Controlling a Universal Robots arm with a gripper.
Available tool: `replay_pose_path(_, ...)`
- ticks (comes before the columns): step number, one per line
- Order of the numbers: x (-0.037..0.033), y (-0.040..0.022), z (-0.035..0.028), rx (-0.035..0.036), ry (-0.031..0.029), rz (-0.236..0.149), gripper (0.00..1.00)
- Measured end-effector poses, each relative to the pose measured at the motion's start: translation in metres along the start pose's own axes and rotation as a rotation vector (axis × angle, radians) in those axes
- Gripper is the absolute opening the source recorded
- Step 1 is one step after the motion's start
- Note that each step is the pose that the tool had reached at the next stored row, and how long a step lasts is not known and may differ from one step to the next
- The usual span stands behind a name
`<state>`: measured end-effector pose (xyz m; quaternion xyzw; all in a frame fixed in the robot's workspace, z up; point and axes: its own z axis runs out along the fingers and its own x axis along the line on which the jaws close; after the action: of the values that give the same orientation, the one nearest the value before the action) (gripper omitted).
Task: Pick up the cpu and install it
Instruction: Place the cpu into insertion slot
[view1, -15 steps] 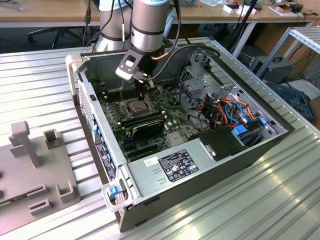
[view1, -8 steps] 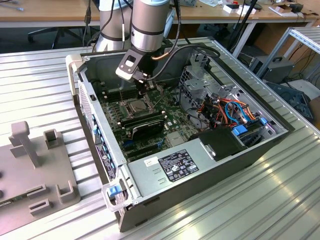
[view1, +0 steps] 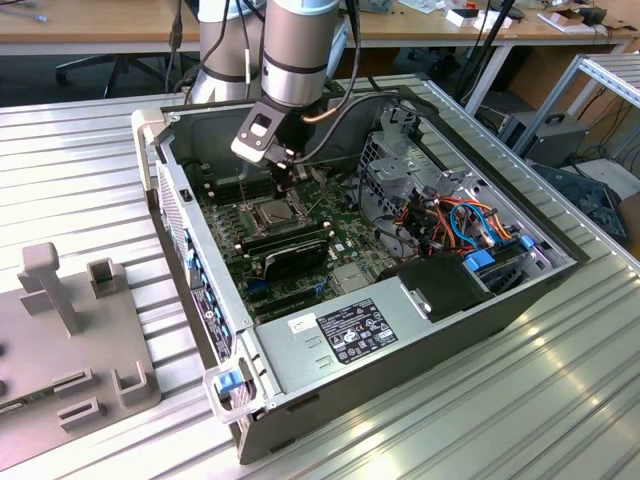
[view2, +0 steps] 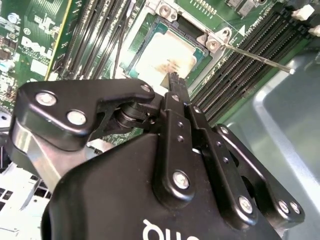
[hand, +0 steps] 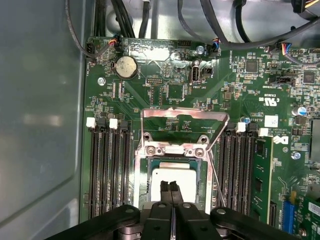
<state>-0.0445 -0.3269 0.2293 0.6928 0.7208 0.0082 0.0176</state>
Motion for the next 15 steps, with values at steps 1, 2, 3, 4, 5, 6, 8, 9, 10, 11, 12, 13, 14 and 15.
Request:
replay_pose_path(1,0.0000,-0.0001,0.0022,0.0001,-0.0001,0.000,0.11)
replay_pose_path(2,0.0000,-0.0001,0.0043,0.0001,-0.0003,0.000,0.11)
replay_pose_path(3,0.0001,-0.0002,0.0060,0.0000,-0.0002,0.000,0.11)
replay_pose_path(4,0.0001,-0.0003,0.0088,0.0000,-0.0004,0.000,0.11)
replay_pose_path(5,0.0001,-0.0004,0.0104,0.0001,-0.0006,0.000,0.11)
replay_pose_path(6,0.0001,-0.0005,0.0128,0.0001,-0.0008,0.000,0.11)
replay_pose_path(8,0.0001,-0.0006,0.0168,0.0001,-0.0010,0.000,0.11)
replay_pose_path(9,0.0002,-0.0007,0.0178,0.0001,-0.0011,0.000,0.11)
replay_pose_path(10,0.0001,-0.0007,0.0182,0.0001,-0.0012,0.000,0.11)
replay_pose_path(11,0.0001,-0.0007,0.0182,0.0003,-0.0015,0.000,0.11)
replay_pose_path(12,0.0002,-0.0007,0.0189,-0.0001,-0.0011,0.000,0.11)
replay_pose_path(13,0.0002,-0.0008,0.0199,0.0001,-0.0012,0.000,0.11)
replay_pose_path(14,0.0002,-0.0009,0.0213,0.0001,-0.0013,0.000,0.11)
replay_pose_path(15,0.0002,-0.0009,0.0221,0.0001,-0.0015,0.002,0.11)
